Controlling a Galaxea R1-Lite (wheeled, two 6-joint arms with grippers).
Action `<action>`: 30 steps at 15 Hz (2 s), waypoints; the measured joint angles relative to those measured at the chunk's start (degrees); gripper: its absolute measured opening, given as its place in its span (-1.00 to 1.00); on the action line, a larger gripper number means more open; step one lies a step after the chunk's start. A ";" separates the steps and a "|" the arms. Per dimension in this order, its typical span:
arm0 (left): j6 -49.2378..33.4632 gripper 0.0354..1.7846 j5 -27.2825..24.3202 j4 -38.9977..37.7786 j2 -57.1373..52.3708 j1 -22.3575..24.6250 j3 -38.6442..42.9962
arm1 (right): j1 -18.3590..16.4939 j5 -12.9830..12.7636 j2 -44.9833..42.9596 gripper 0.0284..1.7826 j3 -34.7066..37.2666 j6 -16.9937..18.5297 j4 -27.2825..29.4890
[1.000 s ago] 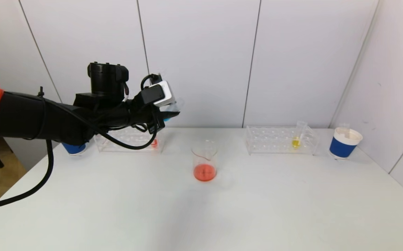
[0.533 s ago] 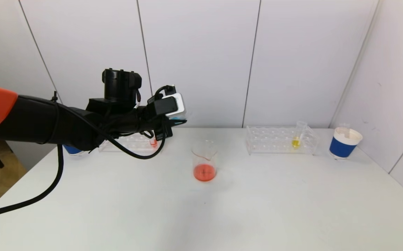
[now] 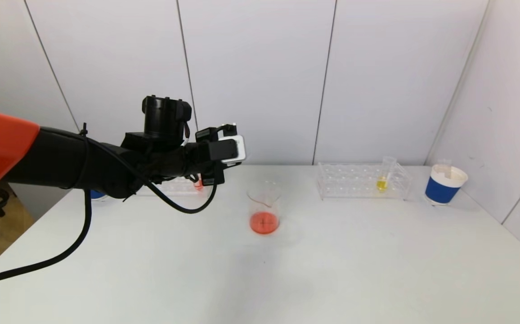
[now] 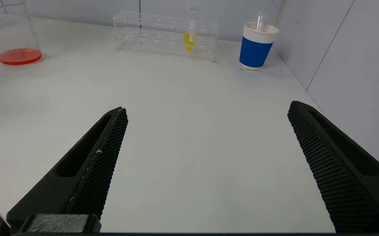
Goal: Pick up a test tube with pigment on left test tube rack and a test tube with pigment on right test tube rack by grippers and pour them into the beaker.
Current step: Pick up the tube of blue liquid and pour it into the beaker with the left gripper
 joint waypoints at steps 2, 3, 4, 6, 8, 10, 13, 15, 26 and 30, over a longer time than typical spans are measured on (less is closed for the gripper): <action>1.07 -0.54 0.56 0.39 0.39 -0.35 0.06 | 0.00 0.00 0.02 0.99 0.00 0.00 0.00; 1.26 -0.54 0.89 0.39 0.52 -0.68 0.12 | 0.00 0.00 0.00 0.99 0.00 0.00 0.00; 1.62 -0.54 1.49 0.41 0.63 -1.05 0.17 | 0.00 0.00 0.00 0.99 0.00 0.00 0.00; 3.22 -0.54 2.82 0.41 0.79 -1.84 0.22 | 0.00 0.00 0.00 0.99 0.00 0.00 0.00; 4.73 -0.54 4.00 0.46 1.02 -2.73 0.23 | 0.00 0.00 0.02 0.99 0.00 0.00 0.00; 7.05 -0.54 5.79 0.79 1.29 -3.33 0.23 | 0.00 0.00 0.00 0.99 0.00 0.00 -0.02; 8.81 -0.54 7.50 1.60 1.55 -4.24 0.23 | 0.00 0.00 0.00 0.99 0.00 0.00 0.00; 9.81 -0.54 9.18 1.63 1.65 -4.77 0.23 | 0.00 0.00 0.02 0.99 0.00 0.00 0.00; 15.29 -0.54 12.80 1.62 2.32 -6.78 0.32 | 0.00 0.00 0.00 0.99 0.00 0.02 0.00; 15.85 -0.54 12.80 1.49 2.36 -6.89 0.61 | 0.00 0.00 0.00 0.99 0.00 0.00 0.00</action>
